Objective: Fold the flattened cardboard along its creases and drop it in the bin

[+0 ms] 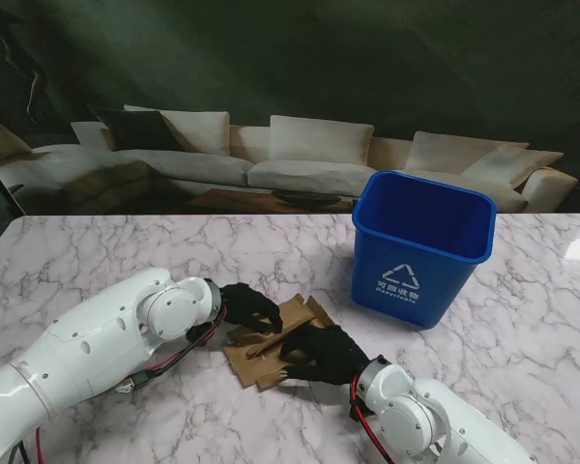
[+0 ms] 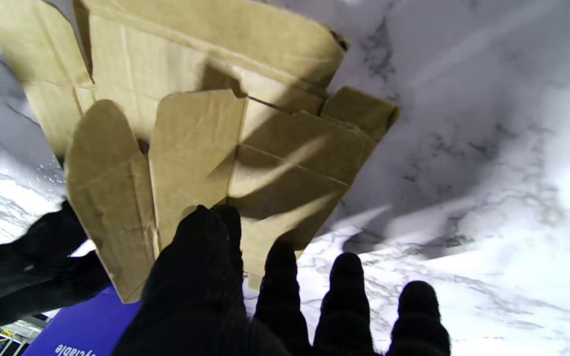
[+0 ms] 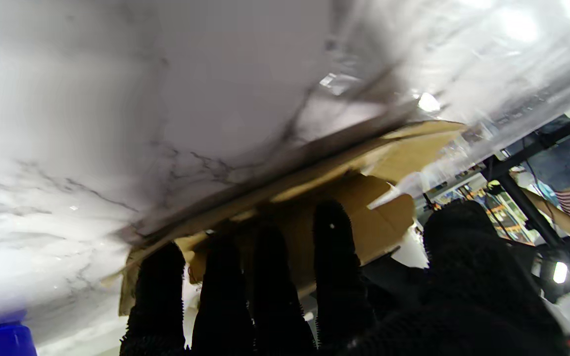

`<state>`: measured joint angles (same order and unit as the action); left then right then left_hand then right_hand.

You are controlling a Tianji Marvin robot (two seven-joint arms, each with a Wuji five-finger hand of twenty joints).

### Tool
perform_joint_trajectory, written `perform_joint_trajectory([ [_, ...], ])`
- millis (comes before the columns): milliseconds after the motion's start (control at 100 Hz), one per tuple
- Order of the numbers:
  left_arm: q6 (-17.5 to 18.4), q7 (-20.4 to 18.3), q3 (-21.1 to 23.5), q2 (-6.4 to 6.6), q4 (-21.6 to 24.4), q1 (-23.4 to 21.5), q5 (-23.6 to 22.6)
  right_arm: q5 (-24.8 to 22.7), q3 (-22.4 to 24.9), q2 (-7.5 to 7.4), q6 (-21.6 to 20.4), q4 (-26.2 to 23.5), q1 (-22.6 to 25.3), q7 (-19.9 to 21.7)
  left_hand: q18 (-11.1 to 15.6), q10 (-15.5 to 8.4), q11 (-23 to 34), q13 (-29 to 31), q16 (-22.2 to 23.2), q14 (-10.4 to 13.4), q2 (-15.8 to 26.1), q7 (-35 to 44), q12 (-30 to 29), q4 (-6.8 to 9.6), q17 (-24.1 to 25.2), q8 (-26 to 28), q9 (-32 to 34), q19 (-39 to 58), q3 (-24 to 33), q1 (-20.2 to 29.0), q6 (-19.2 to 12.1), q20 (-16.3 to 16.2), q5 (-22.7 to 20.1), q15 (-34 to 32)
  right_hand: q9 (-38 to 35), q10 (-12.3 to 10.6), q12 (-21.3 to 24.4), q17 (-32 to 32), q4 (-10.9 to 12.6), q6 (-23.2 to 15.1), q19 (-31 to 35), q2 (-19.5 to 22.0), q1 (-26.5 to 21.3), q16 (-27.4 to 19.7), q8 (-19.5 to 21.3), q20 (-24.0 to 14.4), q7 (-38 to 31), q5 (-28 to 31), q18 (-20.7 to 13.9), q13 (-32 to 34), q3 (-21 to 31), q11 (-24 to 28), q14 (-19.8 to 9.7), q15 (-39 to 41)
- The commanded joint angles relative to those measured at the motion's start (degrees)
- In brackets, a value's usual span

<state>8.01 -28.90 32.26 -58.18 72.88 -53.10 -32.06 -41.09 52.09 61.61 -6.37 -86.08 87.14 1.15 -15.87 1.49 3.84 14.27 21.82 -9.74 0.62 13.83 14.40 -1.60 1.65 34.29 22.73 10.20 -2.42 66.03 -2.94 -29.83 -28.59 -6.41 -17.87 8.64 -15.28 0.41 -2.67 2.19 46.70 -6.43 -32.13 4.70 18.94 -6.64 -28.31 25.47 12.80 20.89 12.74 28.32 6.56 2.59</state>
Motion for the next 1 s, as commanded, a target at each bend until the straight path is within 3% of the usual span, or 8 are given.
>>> perform_joint_trajectory([
  [0, -0.18, -1.45, -0.57, 0.20, -1.15, -0.18, -0.50, -0.37, 0.82, -0.20, -0.64, -2.77, 1.71, 0.69, 0.96, 3.39, -0.33, -2.03, -0.69, 0.75, -0.49, 1.57, -0.67, -0.40, 0.87, -0.51, -1.55, -2.11, 0.50, -0.35, 0.52, -1.32, -2.74, 1.10, -1.09, -0.47, -0.66, 1.81, 0.97, -1.95, 5.28, 0.90, 0.18, 1.32, 1.50, -3.15, -1.42, 2.65, 2.85, 1.51, 0.39, 1.32, 0.46, 2.28],
  [230, -0.80, -1.31, -0.82, 0.10, -1.15, -0.01, -0.58, -2.87, 6.93, -0.70, -2.61, -10.45, 7.04, 2.06, 0.81, 3.31, -0.16, -1.68, -0.75, 0.57, -0.51, 1.53, -0.64, -0.44, 0.67, -0.64, -1.03, -1.97, 0.49, -0.60, 0.96, -1.57, -2.67, 0.93, -10.87, -1.42, -1.04, 6.04, 0.89, -2.13, 10.17, 0.24, 0.34, 5.83, 1.52, -6.80, -1.53, 7.37, 4.64, 7.97, 0.90, 1.63, 0.69, 10.11],
  [380, -1.00, -1.01, -0.78, -0.06, -1.35, -0.03, -0.27, -5.78, 7.99, -0.62, -4.55, -11.19, 7.53, -0.37, 0.46, 3.38, -0.12, -1.39, -0.74, 0.40, -0.51, 1.59, -0.61, -0.41, 0.40, -0.58, -0.89, -1.87, 0.56, -0.65, 1.59, -1.70, -2.58, 0.79, -9.77, -1.77, -1.10, 5.97, 0.88, -2.18, 10.81, 0.28, 0.68, 6.74, 1.42, -7.83, -0.49, 6.38, 3.16, 6.77, 1.18, 0.93, -0.47, 10.95],
  [520, -0.92, -0.82, -0.84, -0.12, -1.50, 0.01, -0.19, -7.85, 6.70, -1.01, -5.99, -9.19, 5.36, -0.15, 0.41, 3.44, 0.02, -1.24, -0.73, 0.38, -0.45, 1.78, -0.53, -0.39, 0.22, -0.43, -0.53, -1.84, 0.59, -0.67, 2.01, -1.79, -2.71, 0.70, -3.27, -3.50, 1.94, 1.13, 0.81, -0.99, 1.94, 0.65, 1.64, 1.65, -0.85, -3.91, 4.38, -1.29, -0.62, -0.42, 1.43, -6.19, -3.75, 1.72],
  [650, -0.80, -0.77, -0.31, -0.10, -1.42, -0.30, -0.20, -8.31, 4.69, -2.07, -6.71, -7.24, 2.85, 5.39, 0.38, 3.55, 0.10, -1.14, -0.72, 0.28, -0.41, 1.87, -0.47, -0.41, 0.18, -0.39, -0.22, -1.87, 0.58, -0.73, 2.11, -1.83, -2.79, 0.64, -0.82, -3.94, 4.46, -1.83, 0.58, 0.40, -4.82, 1.75, 2.86, -2.35, -3.52, 0.74, 7.40, -6.01, -2.01, -3.30, 0.93, -11.59, -4.78, -3.43],
  [870, -0.82, -0.36, 1.54, 0.07, -0.62, -1.68, -1.86, -7.89, 2.86, -2.44, -5.38, -5.57, 1.95, 7.22, 0.25, 3.74, 0.18, -0.93, -0.68, 0.19, 0.03, 1.88, -0.36, -0.46, 0.08, -0.39, 0.12, -1.93, 0.55, -0.69, 2.49, -1.85, -2.69, 0.53, -4.90, -3.80, 2.93, -1.55, 0.58, 0.20, -4.77, 2.20, 2.72, -2.04, -2.45, 1.46, 5.46, -3.47, 0.07, -1.54, 0.66, -8.50, -2.62, -2.74],
  [990, -0.85, -0.12, 2.28, 0.10, -0.33, -2.22, -2.42, -7.83, 2.84, -2.45, -5.22, -5.49, 2.23, 7.16, 0.29, 3.82, 0.06, -1.01, -0.66, 0.30, 0.31, 1.90, -0.34, -0.39, -0.02, -0.37, -0.15, -1.93, 0.69, -0.47, 2.66, -1.87, -2.64, 0.54, -7.58, -2.60, 1.18, -0.48, 0.63, 0.09, -0.69, 2.12, 2.43, 1.57, -1.14, -0.01, 4.41, -0.78, 2.48, 2.34, 0.26, -4.86, -0.63, 1.93],
])
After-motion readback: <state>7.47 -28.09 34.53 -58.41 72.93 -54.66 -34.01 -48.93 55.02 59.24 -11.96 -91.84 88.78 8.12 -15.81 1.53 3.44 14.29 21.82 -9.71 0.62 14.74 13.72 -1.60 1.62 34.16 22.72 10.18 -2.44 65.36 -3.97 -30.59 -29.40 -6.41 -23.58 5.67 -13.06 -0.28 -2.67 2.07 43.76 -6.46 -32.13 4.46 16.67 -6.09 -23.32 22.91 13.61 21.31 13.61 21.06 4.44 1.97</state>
